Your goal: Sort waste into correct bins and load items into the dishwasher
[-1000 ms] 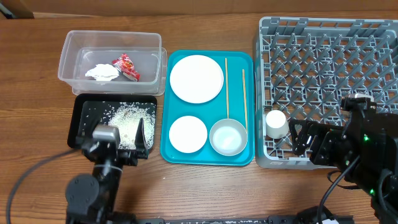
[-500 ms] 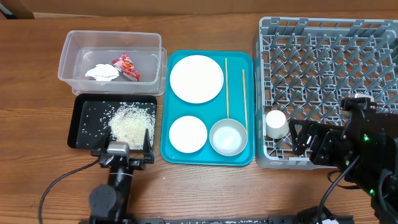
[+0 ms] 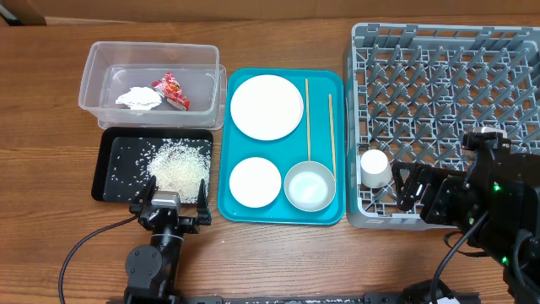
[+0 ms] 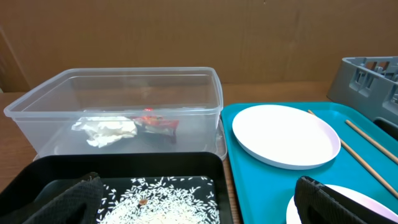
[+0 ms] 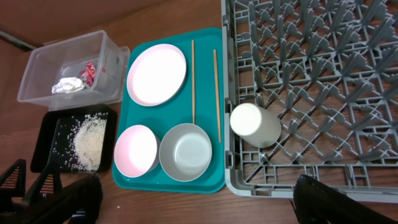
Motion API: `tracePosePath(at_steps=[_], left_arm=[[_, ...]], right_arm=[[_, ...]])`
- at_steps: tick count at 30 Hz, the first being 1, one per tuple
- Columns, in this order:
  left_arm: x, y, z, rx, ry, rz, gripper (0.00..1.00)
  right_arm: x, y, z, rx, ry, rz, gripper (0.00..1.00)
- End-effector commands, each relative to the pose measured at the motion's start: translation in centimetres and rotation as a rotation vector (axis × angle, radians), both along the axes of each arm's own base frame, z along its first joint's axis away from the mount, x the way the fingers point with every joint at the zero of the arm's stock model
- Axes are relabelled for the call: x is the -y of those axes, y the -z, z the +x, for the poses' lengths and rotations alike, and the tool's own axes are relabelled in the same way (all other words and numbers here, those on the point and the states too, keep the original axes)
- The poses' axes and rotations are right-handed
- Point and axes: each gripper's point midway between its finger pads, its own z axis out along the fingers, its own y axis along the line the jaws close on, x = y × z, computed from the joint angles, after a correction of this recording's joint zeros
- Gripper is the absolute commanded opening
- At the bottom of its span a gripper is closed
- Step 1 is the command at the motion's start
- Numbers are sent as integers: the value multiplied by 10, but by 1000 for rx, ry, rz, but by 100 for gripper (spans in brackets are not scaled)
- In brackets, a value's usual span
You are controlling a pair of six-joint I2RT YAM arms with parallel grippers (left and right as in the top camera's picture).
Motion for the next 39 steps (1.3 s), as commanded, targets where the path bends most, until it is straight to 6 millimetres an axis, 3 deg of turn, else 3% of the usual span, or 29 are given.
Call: tracePosePath(at_steps=[1, 11, 16, 18, 20, 23, 26, 29, 36, 39], left_arm=[[0, -1, 0, 8, 1, 8, 100], [0, -1, 0, 8, 1, 7, 100], [0, -1, 0, 8, 1, 7, 100], [0, -1, 0, 8, 1, 7, 100], [0, -1, 0, 8, 1, 8, 100], [0, -1, 0, 8, 1, 8, 100], [0, -1, 0, 8, 1, 7, 100], [0, -1, 0, 8, 1, 7, 100], [0, -1, 0, 8, 1, 7, 100], [0, -1, 0, 8, 1, 7, 100]], right_arm=[[0, -6, 0, 22, -1, -2, 100], [0, -6, 0, 22, -1, -1, 100], [-4, -23, 14, 107, 0, 26, 100], [-16, -33, 18, 142, -43, 81, 100], [-36, -30, 13, 105, -136, 150, 100], [-64, -3, 8, -31, -255, 214, 98], [-83, 49, 4, -211, -315, 173, 97], [-97, 95, 6, -346, -333, 102, 89], [-126, 162, 33, -446, -336, -80, 77], [-128, 191, 48, -496, -273, -146, 73]])
